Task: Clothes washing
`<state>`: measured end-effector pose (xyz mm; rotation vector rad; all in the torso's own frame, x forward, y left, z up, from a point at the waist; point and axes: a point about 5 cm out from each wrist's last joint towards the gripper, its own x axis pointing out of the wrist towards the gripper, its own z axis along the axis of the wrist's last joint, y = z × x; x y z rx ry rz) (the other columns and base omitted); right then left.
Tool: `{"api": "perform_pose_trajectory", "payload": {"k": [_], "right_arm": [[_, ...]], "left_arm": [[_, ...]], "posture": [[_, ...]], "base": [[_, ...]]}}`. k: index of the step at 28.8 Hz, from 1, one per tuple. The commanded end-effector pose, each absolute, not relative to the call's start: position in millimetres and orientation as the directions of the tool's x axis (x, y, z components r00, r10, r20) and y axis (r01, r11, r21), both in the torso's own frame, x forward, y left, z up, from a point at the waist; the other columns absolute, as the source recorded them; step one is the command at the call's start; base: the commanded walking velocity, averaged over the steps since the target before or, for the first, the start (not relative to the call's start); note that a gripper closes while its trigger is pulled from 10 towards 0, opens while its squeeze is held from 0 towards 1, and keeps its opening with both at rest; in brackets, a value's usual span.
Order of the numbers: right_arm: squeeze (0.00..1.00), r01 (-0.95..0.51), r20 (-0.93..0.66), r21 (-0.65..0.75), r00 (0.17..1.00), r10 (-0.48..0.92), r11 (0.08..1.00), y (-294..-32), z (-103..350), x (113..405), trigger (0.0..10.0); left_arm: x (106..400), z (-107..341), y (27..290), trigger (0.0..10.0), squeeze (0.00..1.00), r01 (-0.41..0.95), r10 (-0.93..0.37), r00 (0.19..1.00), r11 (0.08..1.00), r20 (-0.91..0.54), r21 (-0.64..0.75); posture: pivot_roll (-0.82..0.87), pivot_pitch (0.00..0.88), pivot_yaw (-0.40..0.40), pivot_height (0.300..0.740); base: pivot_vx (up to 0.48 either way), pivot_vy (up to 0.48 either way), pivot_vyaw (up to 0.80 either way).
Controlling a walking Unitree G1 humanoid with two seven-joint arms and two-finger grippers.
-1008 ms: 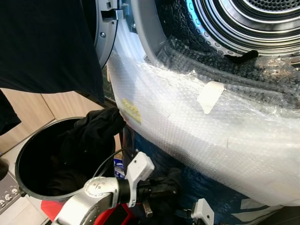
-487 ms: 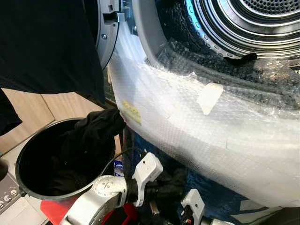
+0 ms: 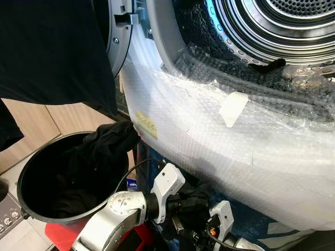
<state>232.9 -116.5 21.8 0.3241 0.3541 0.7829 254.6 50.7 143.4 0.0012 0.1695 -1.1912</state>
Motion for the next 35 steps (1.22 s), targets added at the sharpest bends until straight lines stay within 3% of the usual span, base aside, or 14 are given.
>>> {"api": "perform_pose_trajectory", "payload": {"k": [1, 8, 15, 23, 27, 29, 33, 34, 35], "right_arm": [[0.0, -0.578, -0.197, 0.446, 0.682, 0.705, 0.683, -117, 23, 236, 10.0], [0.0, -0.523, -0.154, 0.502, 0.729, 0.667, 0.688, -116, 29, 236, 10.0], [0.0, -0.408, -0.133, 0.595, 0.8, 0.585, 0.693, -128, 25, 230, 10.0], [0.0, -0.386, -0.002, 0.644, 0.863, 0.506, 0.66, -136, 39, 228, 10.0], [0.0, -0.485, 0.115, 0.682, 0.811, 0.573, 0.548, -131, 51, 220, 10.0], [0.0, -0.6, 0.163, 0.634, 0.721, 0.674, 0.489, -126, 56, 209, 10.0], [0.0, -0.664, 0.08, 0.568, 0.633, 0.77, 0.487, -121, 47, 200, 10.0], [0.0, -0.68, 0.024, 0.532, 0.608, 0.793, 0.505, -121, 41, 199, 10.0], [0.0, -0.669, -0.039, 0.451, 0.647, 0.762, 0.591, -123, 36, 206, 10.0]], "left_arm": [[258, 155, 45, 0.0, 0.0, 0.926, -0.926, 0.366, 0.372, -0.091, -0.062], [260, 158, 40, 0.0, 0.0, 0.918, -0.92, 0.385, 0.39, -0.074, -0.077], [252, 174, 27, 0.0, 0.0, 0.928, -0.939, 0.342, 0.33, 0.041, -0.172], [251, 184, 22, 0.0, 0.0, 0.936, -0.947, 0.312, 0.293, 0.073, -0.194], [250, 185, 22, 0.0, 0.0, 0.934, -0.946, 0.314, 0.293, 0.078, -0.204], [251, 185, 23, 0.0, 0.0, 0.934, -0.947, 0.313, 0.292, 0.075, -0.206], [250, 186, 23, 0.0, 0.0, 0.936, -0.95, 0.305, 0.285, 0.071, -0.207], [250, 188, 23, 0.0, 0.0, 0.937, -0.95, 0.303, 0.283, 0.072, -0.206], [251, 190, 22, 0.0, 0.0, 0.935, -0.949, 0.306, 0.284, 0.079, -0.211]], "posture": [[0.06, 0.149, -0.048, 0.74], [0.06, 0.152, -0.044, 0.74], [0.06, 0.138, -0.037, 0.74], [0.06, 0.113, -0.031, 0.74], [0.06, 0.1, -0.02, 0.74], [0.06, 0.1, -0.02, 0.74], [0.06, 0.108, -0.014, 0.74], [0.06, 0.113, -0.013, 0.74], [0.06, 0.119, -0.01, 0.74]], "base": [[0.0, 0.0, 0.0], [0.0, 0.0, 0.0], [0.0, 0.0, 0.0], [0.0, 0.0, 0.0], [0.0, 0.0, 0.0], [0.0, 0.0, 0.0], [0.0, 0.0, 0.0], [0.0, 0.0, 0.0], [0.0, 0.0, 0.0]]}}
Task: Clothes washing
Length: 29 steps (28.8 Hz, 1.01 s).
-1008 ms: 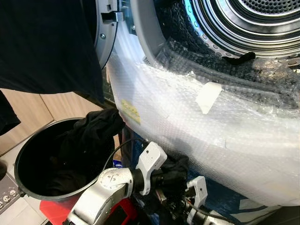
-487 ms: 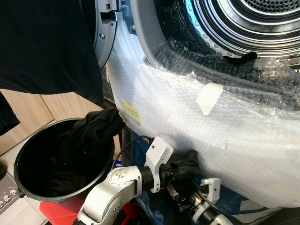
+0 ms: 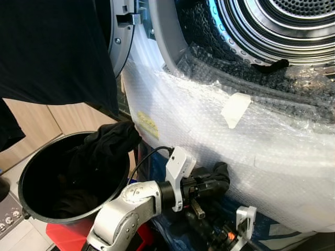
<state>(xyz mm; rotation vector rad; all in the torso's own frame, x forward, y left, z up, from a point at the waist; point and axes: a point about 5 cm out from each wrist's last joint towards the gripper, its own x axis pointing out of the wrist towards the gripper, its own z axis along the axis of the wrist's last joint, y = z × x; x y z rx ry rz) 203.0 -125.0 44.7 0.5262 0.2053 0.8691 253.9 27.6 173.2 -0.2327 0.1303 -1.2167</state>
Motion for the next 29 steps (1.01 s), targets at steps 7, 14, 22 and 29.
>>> {"api": "perform_pose_trajectory", "payload": {"k": [7, 14, 22, 29], "right_arm": [[0.0, -0.477, -0.109, 0.246, 0.851, 0.513, 0.844, -134, 32, 240, 10.0], [0.0, -0.408, -0.049, 0.309, 0.895, 0.443, 0.859, -134, 32, 245, 10.0], [0.0, -0.536, 0.106, 0.463, 0.824, 0.556, 0.706, -125, 41, 231, 10.0], [0.0, -0.566, 0.085, 0.403, 0.805, 0.587, 0.719, -116, 38, 233, 10.0]], "left_arm": [[251, 193, 21, 0.0, 0.0, 0.936, -0.95, 0.3, 0.277, 0.082, -0.216], [250, 193, 22, 0.0, 0.0, 0.936, -0.952, 0.298, 0.276, 0.075, -0.22], [249, 192, 22, 0.0, 0.0, 0.935, -0.952, 0.297, 0.276, 0.071, -0.221], [250, 192, 23, 0.0, 0.0, 0.931, -0.949, 0.309, 0.289, 0.062, -0.221]], "posture": [[0.06, 0.125, -0.007, 0.74], [0.07, 0.129, -0.007, 0.74], [0.07, 0.13, -0.005, 0.74], [0.08, 0.13, 0.001, 0.74]], "base": [[0.0, 0.0, 0.0], [0.0, 0.0, 0.0], [0.0, 0.0, 0.0], [0.0, 0.0, 0.0]]}}
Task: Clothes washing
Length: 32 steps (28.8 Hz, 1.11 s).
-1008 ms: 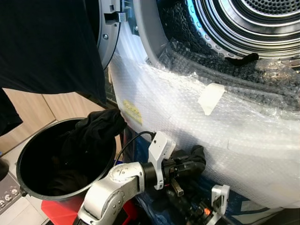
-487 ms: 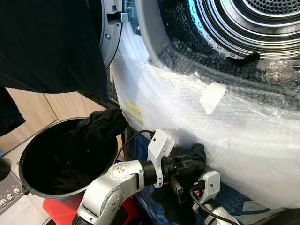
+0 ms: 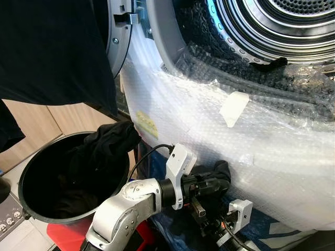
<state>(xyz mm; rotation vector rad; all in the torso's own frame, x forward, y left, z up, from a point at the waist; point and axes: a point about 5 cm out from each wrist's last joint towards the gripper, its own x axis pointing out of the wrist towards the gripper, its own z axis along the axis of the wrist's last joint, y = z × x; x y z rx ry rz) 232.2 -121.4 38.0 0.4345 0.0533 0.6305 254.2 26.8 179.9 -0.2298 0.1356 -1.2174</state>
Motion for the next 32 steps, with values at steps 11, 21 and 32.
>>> {"api": "perform_pose_trajectory", "payload": {"k": [11, 21, 32], "right_arm": [[0.0, -0.591, 0.149, 0.418, 0.794, 0.59, 0.69, -104, 48, 239, 0.0], [0.0, -0.596, 0.167, 0.429, 0.791, 0.589, 0.679, -104, 49, 239, 0.0], [0.0, -0.593, 0.211, 0.448, 0.797, 0.566, 0.669, -109, 54, 240, 0.0]], "left_arm": [[250, 192, 25, 0.0, 0.0, 0.931, -0.95, 0.307, 0.287, 0.057, -0.226], [250, 192, 26, 0.0, 0.0, 0.928, -0.947, 0.316, 0.296, 0.058, -0.226], [249, 192, 28, 0.0, 0.0, 0.929, -0.947, 0.316, 0.298, 0.051, -0.218]], "posture": [[0.08, 0.133, 0.007, 0.74], [0.08, 0.128, 0.004, 0.74], [0.09, 0.126, 0.008, 0.74]], "base": [[0.0, 0.0, 0.0], [0.0, 0.0, 0.0], [0.0, 0.0, 0.0]]}}
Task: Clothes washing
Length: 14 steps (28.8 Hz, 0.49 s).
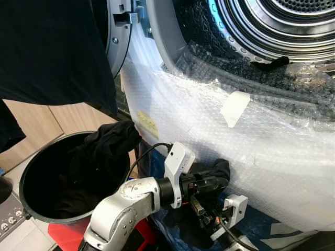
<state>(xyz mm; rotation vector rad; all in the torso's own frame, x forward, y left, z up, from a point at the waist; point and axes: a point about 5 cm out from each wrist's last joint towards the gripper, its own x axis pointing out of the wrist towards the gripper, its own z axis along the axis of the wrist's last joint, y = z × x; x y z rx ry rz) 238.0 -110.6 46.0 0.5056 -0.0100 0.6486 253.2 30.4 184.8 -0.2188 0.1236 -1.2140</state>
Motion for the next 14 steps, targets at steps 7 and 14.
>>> {"api": "perform_pose_trajectory", "payload": {"k": [7, 14], "right_arm": [[0.0, -0.589, 0.237, 0.465, 0.802, 0.548, 0.66, -112, 58, 243, 0.0], [0.0, -0.581, 0.242, 0.456, 0.81, 0.534, 0.674, -119, 60, 244, 0.0]], "left_arm": [[249, 192, 29, 0.0, 0.0, 0.929, -0.946, 0.32, 0.305, 0.046, -0.208], [249, 193, 28, 0.0, 0.0, 0.928, -0.944, 0.326, 0.31, 0.049, -0.205]], "posture": [[0.09, 0.133, 0.002, 0.74], [0.08, 0.148, -0.006, 0.74]], "base": [[0.0, 0.0, 0.0], [0.0, 0.0, 0.0]]}}
